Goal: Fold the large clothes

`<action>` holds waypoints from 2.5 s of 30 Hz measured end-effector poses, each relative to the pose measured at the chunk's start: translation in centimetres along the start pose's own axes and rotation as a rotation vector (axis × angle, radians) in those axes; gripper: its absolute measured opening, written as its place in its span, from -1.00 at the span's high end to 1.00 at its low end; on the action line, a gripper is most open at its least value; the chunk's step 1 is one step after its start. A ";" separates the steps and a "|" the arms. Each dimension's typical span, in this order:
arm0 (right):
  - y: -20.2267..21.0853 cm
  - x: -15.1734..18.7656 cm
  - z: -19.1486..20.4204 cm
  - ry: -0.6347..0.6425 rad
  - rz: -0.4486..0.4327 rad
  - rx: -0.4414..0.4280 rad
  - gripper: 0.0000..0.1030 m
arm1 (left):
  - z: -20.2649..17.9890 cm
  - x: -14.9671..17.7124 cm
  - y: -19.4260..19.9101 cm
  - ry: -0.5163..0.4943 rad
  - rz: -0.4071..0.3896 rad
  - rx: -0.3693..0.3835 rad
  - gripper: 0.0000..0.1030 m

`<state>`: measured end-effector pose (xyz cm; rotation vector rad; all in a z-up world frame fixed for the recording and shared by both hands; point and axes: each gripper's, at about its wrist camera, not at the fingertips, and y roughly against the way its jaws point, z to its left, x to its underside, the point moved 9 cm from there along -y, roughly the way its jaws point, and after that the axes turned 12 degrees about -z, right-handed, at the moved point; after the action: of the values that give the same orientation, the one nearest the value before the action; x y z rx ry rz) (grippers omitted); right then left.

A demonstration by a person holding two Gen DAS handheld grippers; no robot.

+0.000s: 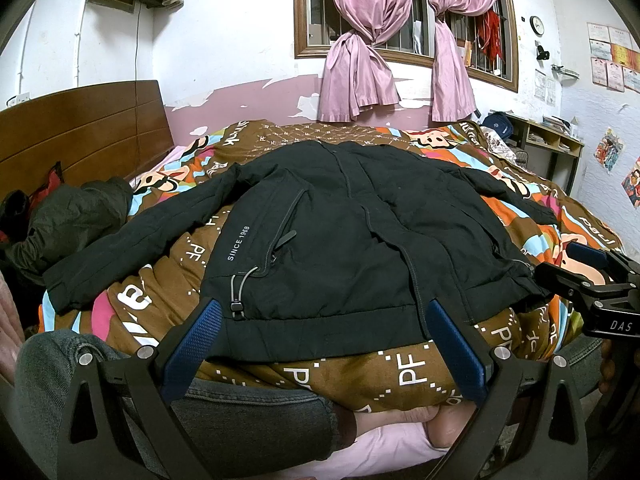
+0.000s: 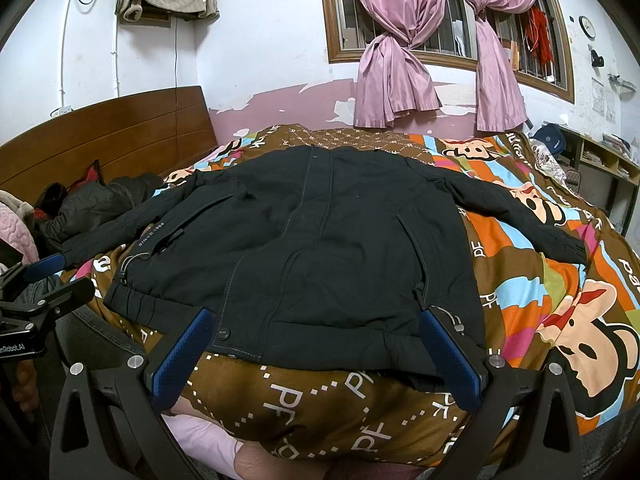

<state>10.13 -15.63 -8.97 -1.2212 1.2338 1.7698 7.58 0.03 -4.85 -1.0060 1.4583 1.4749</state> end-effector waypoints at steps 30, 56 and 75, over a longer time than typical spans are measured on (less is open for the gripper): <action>-0.2 0.2 -0.1 -0.004 0.004 0.002 -1.00 | 0.0 0.0 0.0 -0.003 0.000 0.001 -0.94; 0.7 -1.1 -0.8 -0.066 0.001 0.023 -1.00 | 0.9 0.7 -1.2 0.038 0.062 -0.024 -0.94; -1.0 -21.5 -12.3 -0.284 0.100 0.193 -1.00 | 2.7 -13.9 -3.8 0.039 -0.061 -0.038 -0.94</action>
<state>22.54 -26.84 9.28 -0.7808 1.2797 1.7757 16.06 2.58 6.87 -1.0985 1.4190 1.4515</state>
